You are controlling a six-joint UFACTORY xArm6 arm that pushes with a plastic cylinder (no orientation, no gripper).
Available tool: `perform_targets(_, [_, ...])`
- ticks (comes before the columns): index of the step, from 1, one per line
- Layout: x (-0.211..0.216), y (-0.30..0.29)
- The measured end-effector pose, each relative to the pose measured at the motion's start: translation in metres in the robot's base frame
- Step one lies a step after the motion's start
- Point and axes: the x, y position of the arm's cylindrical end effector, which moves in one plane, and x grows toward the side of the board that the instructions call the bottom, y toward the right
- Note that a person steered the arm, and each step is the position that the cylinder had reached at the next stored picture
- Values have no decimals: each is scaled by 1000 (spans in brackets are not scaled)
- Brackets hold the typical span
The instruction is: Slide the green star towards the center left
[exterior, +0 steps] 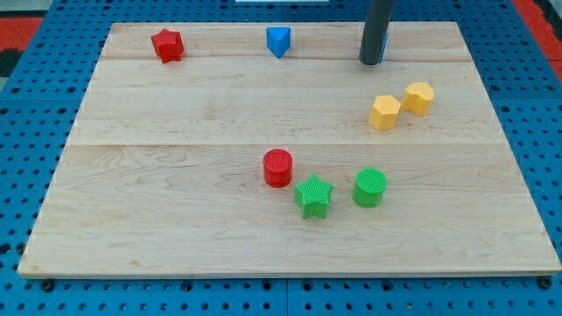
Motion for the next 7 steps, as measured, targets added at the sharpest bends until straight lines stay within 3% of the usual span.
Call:
perform_targets(2, [1, 3])
perform_targets(3, [1, 51])
perform_targets(4, [64, 127])
perform_targets(5, [168, 145])
perform_targets(6, [232, 107])
perform_targets(7, [260, 24])
